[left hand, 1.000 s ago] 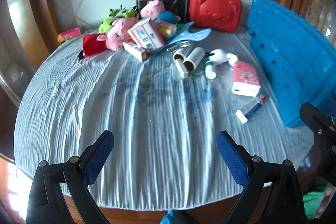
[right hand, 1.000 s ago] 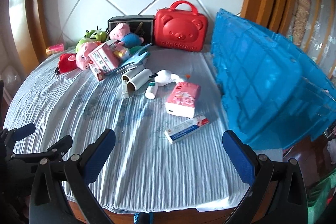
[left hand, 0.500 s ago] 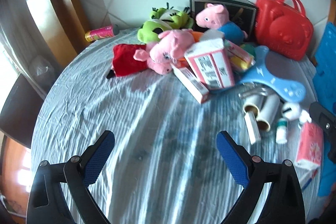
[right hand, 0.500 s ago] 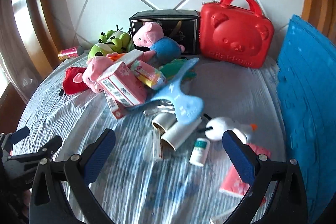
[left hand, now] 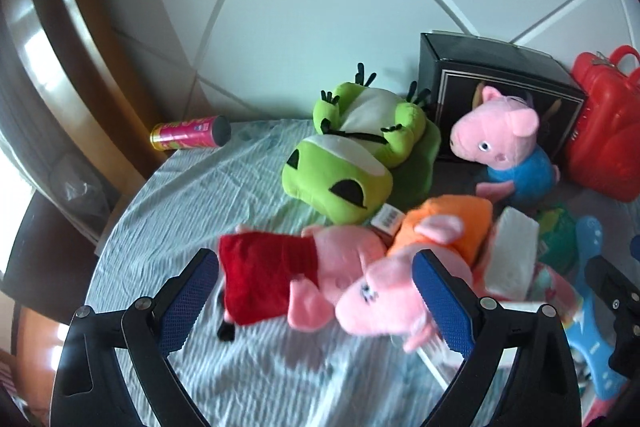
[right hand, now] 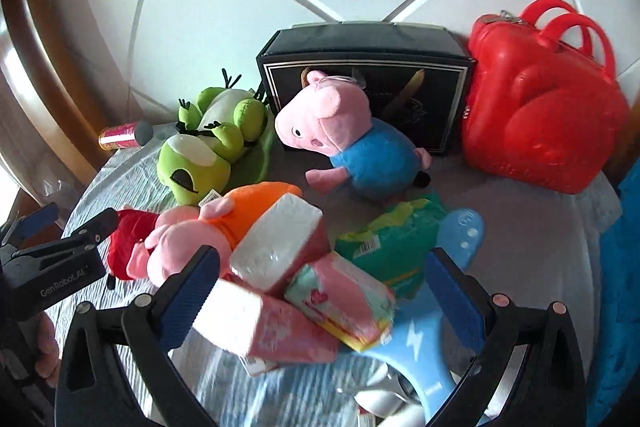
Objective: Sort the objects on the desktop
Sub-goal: 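Move both tools forward into the pile of plush toys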
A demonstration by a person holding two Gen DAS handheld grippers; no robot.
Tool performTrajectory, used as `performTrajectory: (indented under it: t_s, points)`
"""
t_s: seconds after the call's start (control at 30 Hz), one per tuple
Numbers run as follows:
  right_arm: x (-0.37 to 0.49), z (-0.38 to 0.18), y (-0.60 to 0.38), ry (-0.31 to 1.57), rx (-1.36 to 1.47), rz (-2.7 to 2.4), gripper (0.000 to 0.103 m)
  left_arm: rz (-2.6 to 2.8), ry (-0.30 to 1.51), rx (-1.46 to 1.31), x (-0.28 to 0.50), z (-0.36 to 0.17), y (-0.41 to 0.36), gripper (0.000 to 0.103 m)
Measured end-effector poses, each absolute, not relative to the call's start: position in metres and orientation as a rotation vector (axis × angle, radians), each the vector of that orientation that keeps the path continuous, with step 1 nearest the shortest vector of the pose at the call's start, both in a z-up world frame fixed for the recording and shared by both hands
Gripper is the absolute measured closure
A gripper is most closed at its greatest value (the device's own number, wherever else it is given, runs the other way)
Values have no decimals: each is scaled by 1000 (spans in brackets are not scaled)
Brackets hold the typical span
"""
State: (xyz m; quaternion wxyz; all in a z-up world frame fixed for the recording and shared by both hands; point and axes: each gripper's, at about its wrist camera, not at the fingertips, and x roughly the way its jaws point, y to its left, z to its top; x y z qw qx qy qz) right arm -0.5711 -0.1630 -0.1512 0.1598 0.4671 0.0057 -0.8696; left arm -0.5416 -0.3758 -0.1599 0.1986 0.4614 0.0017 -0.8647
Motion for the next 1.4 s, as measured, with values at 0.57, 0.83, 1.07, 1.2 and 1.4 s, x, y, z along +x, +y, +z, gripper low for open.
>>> performTrajectory:
  t_s: [0.57, 0.83, 1.07, 1.2, 1.4]
  points:
    - [-645, -261, -247, 146, 1710, -2267, 0, -2365, 279, 1551, -579, -285, -423, 10]
    - [-555, -250, -228, 46, 1656, -2225, 0, -2402, 330, 1480, -489, -257, -404, 9]
    - [-467, -246, -205, 76, 1623, -2231, 0, -2378, 307, 1570, -401, -270, -381, 10]
    - [-426, -270, -180, 37, 1750, -2146, 0, -2471, 235, 1547, -368, -246, -363, 10]
    - [-386, -245, -129, -98, 1659, -2261, 0, -2597, 134, 1401, -361, -203, -339, 10]
